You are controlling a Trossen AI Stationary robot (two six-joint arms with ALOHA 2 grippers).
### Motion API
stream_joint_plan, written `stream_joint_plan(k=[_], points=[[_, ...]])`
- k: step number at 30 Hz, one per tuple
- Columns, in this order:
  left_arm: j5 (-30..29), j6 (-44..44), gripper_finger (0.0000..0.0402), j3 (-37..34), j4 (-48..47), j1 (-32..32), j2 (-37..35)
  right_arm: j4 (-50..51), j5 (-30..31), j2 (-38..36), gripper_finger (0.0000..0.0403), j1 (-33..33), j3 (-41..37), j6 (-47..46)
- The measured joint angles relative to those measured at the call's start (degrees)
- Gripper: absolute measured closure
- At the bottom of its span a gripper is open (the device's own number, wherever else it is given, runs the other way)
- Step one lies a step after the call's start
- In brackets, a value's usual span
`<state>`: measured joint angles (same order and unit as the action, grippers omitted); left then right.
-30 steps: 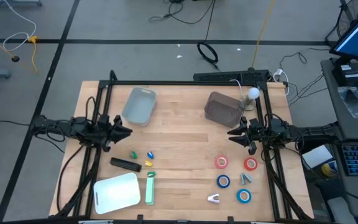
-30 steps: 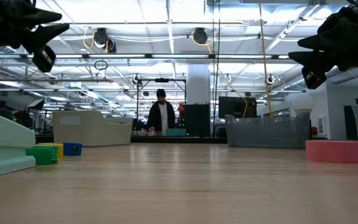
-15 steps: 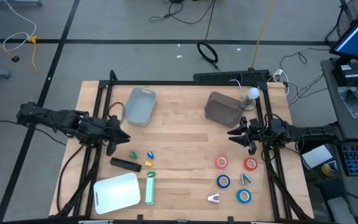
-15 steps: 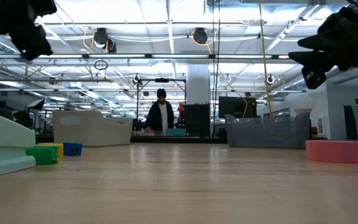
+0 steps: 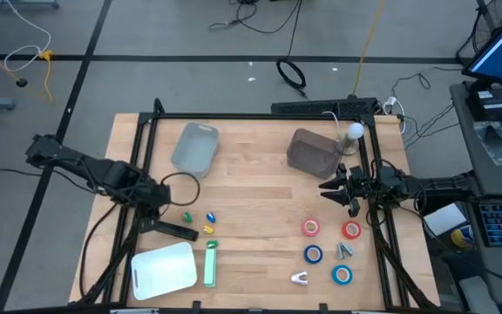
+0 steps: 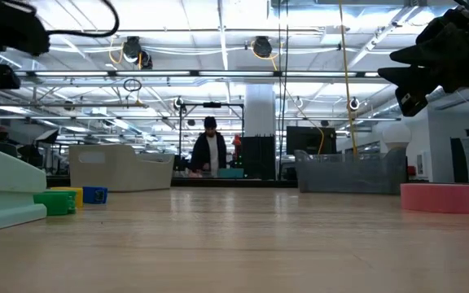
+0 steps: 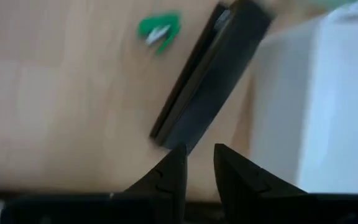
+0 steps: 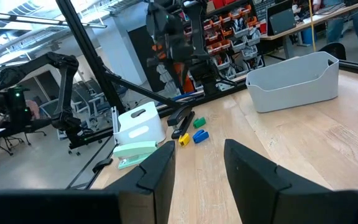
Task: Pick and place Stapler, Stapler remover, tape
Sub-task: Put the big black stapler into the black bin
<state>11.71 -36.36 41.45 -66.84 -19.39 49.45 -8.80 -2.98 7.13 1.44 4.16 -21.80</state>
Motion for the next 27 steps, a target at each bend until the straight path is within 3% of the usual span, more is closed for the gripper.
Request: stream_joint_plan(k=[8,14,27], points=[[-0.52,-1.52,0.0321,0.00,-3.60,-3.99,0.18,0.00,1.13,-0.01,0.0273,-0.01,0.00,0.00],[-4.52,-2.48,0.0321,-0.02,-3.59,-7.15,0.18,0.01,4.92,0.00,0.0273,0.00,0.00,0.01],[-10.41,-4.69,0.0321,-0.04,-3.49,-11.21,0.18,0.02,4.50,0.01,0.0273,0.01,0.00,0.00]])
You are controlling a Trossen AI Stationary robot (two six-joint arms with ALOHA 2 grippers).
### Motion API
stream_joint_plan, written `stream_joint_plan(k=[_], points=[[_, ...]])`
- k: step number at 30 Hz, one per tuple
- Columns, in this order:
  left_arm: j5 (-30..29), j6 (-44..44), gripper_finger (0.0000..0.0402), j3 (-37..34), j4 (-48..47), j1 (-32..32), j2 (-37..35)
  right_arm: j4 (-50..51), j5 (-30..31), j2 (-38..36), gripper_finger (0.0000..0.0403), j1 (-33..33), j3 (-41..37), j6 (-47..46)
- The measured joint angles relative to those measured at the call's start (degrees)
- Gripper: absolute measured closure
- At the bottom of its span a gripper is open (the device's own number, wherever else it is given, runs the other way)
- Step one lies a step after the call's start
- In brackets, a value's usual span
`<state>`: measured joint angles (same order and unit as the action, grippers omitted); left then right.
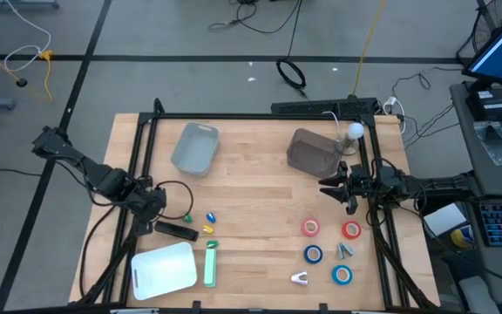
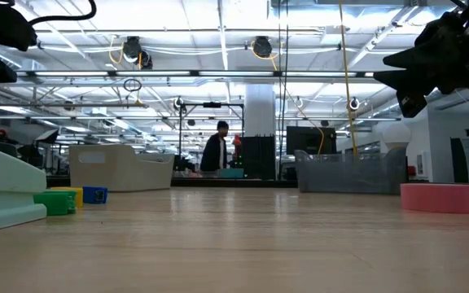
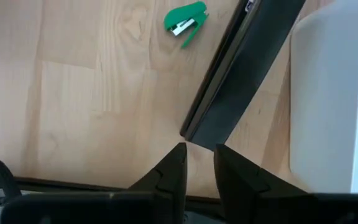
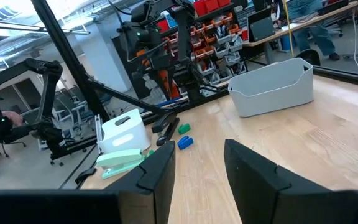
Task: Pick and place Stapler, Stapler remover, tape
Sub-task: Put the big black stapler into the black bin
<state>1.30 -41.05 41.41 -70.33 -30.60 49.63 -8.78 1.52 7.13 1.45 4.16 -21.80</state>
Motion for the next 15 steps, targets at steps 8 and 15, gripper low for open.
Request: stream_joint_plan(k=[8,15], points=[[0.04,-0.18,0.0321,-0.02,0.07,-0.67,0.00,0.00,0.07,0.00,0.0273,0.00,0.00,0.40],[0.02,-2.06,0.0317,-0.04,0.10,-0.67,0.00,0.00,-0.02,0.00,0.0273,0.00,0.00,0.04]])
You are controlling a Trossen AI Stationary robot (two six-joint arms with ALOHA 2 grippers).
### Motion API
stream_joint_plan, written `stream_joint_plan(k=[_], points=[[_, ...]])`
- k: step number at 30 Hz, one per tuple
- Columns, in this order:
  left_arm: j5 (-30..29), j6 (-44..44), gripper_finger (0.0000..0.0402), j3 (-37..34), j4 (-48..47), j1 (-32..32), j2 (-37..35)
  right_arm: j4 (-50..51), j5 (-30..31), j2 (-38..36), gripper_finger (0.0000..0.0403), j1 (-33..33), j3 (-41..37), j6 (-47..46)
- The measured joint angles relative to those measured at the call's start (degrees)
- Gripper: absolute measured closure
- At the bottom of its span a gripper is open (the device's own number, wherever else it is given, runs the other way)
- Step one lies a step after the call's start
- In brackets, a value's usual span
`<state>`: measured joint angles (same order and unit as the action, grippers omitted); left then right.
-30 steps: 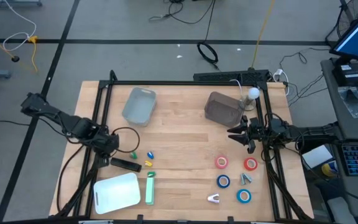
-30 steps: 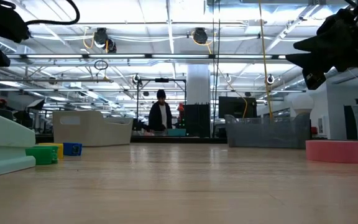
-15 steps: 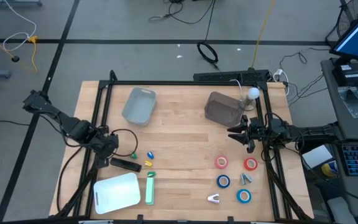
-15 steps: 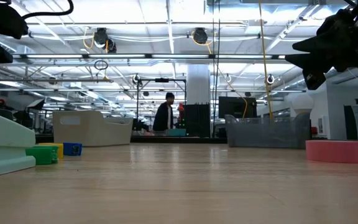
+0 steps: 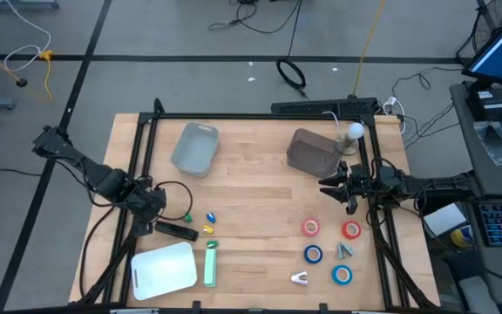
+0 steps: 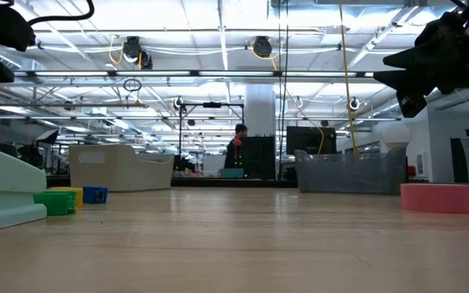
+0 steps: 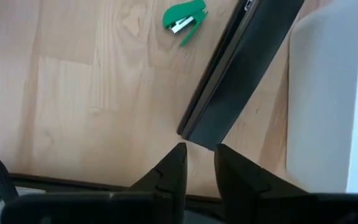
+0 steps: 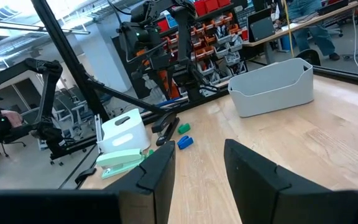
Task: Pick and place Stapler, Stapler remover, tape
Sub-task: Put the big black stapler into the black bin
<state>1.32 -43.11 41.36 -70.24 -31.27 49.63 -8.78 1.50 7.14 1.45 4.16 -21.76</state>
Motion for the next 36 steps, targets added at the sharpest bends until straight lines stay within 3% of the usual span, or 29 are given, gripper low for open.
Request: stream_joint_plan(k=[4,11,19,27,36], points=[[-0.19,-2.51,0.0293,0.00,0.06,0.00,0.00,0.02,0.00,0.00,0.0273,0.00,0.00,-0.02],[-1.66,-4.79,0.0206,0.00,0.47,0.00,0.00,0.02,-0.02,0.00,0.0273,0.00,0.00,-0.02],[-1.21,2.34,0.0137,-2.73,8.49,-0.09,0.00,0.02,-0.03,0.00,0.0273,0.00,0.00,-0.04],[4.69,1.79,0.0116,-10.27,12.65,-1.50,0.01,0.02,-0.04,-0.02,0.0273,0.00,0.00,-0.07],[4.54,-0.23,0.0120,-12.50,16.01,-1.88,-0.01,0.04,-0.04,-0.02,0.0273,0.00,0.00,-0.04]])
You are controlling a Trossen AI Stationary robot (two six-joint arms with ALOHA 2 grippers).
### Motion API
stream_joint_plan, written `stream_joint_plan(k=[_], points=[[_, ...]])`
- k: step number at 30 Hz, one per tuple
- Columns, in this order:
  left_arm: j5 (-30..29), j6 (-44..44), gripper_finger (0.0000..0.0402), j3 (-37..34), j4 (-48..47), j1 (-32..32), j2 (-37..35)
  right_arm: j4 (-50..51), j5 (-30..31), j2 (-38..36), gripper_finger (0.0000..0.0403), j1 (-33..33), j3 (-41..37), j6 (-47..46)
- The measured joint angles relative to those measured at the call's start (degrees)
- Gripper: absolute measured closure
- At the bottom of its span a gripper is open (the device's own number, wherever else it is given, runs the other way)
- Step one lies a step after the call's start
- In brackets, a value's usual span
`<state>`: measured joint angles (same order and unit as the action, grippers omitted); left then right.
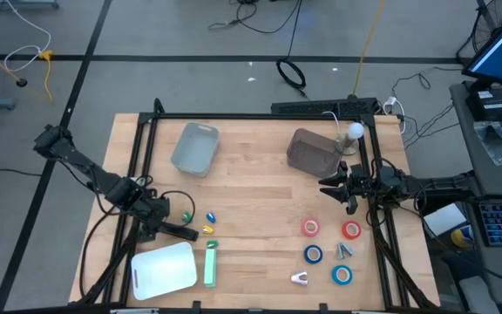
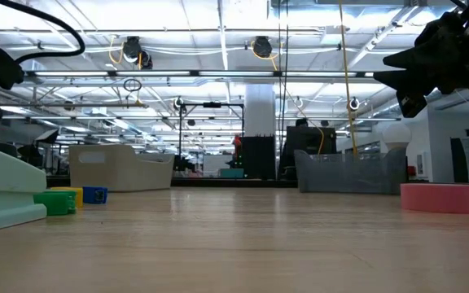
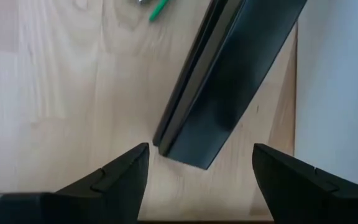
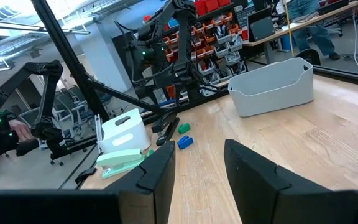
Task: Pick and place Stapler, Stapler remover, tape
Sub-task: Put the big black stapler into the black bin
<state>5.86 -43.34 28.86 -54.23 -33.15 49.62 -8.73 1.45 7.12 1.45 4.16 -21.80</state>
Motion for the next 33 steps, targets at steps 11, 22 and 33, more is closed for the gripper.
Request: stream_joint_plan(k=[11,22,33], points=[[-0.84,4.47,0.0117,-5.19,7.41,0.00,-0.01,0.00,0.00,0.00,0.0273,0.00,0.00,-0.02],[-0.86,7.17,0.0122,-9.31,11.10,0.00,0.01,0.00,0.00,0.00,0.0273,0.00,0.00,0.00],[-0.91,6.96,0.0250,-9.16,11.51,0.00,-0.08,0.00,0.00,0.00,0.0273,0.00,0.00,-0.02]])
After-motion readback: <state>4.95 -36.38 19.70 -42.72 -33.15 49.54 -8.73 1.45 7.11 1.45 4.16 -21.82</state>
